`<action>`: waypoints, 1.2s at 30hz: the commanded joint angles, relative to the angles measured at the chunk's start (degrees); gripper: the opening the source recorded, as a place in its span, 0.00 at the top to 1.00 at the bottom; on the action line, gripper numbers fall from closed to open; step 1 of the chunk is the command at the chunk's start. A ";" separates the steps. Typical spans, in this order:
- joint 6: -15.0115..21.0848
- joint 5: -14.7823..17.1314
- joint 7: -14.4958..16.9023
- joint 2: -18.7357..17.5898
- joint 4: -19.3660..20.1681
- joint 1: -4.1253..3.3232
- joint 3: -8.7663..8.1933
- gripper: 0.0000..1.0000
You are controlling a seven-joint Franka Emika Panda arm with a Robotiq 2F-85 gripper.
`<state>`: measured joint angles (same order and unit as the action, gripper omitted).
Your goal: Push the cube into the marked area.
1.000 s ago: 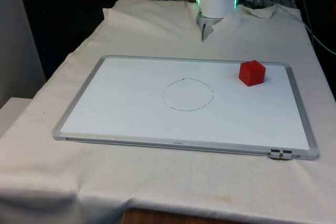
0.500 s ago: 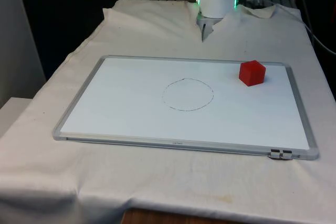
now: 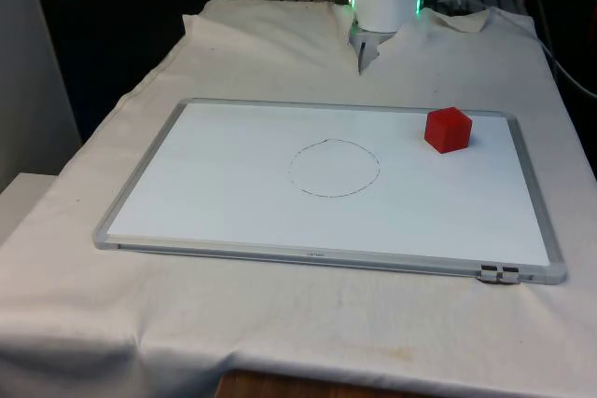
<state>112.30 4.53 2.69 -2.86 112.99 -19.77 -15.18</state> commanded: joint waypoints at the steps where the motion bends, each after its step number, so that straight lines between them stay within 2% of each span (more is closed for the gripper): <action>1: 1.43 -0.06 -0.52 0.46 1.09 -0.29 0.46 1.00; 5: 2.98 -0.40 -1.32 0.57 2.92 -0.34 2.06 1.00; 6: 2.01 0.00 -0.63 0.11 2.18 0.00 2.01 1.00; 7: 3.38 -0.40 -1.49 0.52 3.27 -0.40 2.46 1.00; 14: 6.02 -0.92 -3.78 -0.06 5.44 -0.34 5.44 1.00; 15: 5.27 -0.40 -3.09 -0.06 5.21 -0.06 5.50 1.00; 16: 6.53 -0.97 -4.35 -0.23 5.79 -0.34 6.13 1.00; 18: 6.93 -1.03 -4.70 -0.29 6.07 -0.34 6.53 1.00; 21: 8.59 -1.03 -5.79 -0.46 7.39 -0.40 8.08 1.00; 22: 7.22 -0.57 -4.93 -0.46 6.65 -0.06 7.79 1.00; 23: 9.05 -0.97 -6.02 -0.52 7.79 -0.40 8.48 1.00; 28: 12.95 -0.80 -7.39 -0.80 10.77 -0.34 10.77 1.00; 29: 11.86 -0.57 -6.70 -0.69 10.31 -0.06 10.60 1.00; 30: 14.27 -0.74 -7.85 -0.97 11.69 -0.40 11.57 1.00; 36: 18.05 -0.74 -9.34 -1.78 14.15 -0.40 13.87 1.00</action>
<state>129.32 3.95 -5.96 -4.47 126.80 -19.82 -1.38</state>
